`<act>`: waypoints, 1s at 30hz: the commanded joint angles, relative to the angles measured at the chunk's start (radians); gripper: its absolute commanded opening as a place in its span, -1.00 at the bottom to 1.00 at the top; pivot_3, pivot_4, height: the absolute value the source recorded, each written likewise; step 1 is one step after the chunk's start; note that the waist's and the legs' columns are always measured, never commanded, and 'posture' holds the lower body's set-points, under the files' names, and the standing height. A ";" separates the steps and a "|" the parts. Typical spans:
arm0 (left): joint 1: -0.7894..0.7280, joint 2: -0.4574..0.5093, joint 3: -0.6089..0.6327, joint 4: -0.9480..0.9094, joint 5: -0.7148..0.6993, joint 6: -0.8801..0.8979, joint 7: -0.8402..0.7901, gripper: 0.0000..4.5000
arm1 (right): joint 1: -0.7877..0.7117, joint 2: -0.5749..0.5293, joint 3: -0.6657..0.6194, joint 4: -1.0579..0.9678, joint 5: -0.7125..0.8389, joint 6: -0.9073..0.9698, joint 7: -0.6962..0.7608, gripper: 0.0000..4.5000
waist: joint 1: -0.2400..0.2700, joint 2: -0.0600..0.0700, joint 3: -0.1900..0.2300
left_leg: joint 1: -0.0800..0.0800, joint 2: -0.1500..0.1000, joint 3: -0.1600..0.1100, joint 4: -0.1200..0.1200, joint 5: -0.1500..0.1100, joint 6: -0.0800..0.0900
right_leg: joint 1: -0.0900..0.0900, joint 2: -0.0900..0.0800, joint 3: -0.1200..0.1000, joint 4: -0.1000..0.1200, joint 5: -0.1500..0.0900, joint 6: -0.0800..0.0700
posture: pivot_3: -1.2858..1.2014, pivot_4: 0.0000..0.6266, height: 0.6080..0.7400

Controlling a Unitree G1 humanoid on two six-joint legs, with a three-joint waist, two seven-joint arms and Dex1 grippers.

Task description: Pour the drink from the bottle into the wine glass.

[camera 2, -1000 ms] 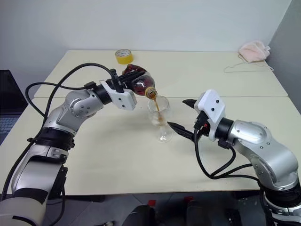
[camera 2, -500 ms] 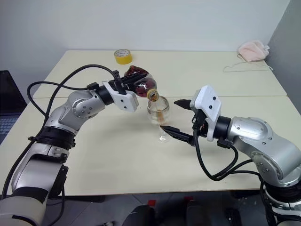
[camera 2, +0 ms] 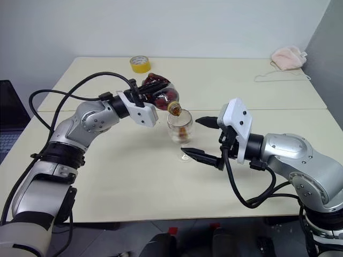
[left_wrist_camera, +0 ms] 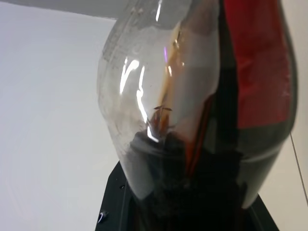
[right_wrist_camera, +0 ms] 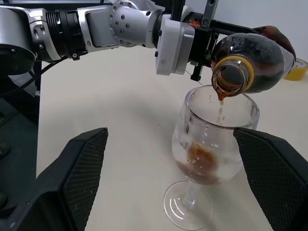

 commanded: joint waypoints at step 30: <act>-0.094 0.037 -0.002 0.035 0.058 -0.046 0.075 -0.66 | -0.041 -0.005 -0.036 0.045 0.049 -0.021 0.036 1.00 | -0.001 0.000 0.000 | -0.001 0.000 0.000 0.001 0.000 0.000 | -0.001 0.000 0.000 0.002 0.000 0.000 | 0.03 -0.52 1.00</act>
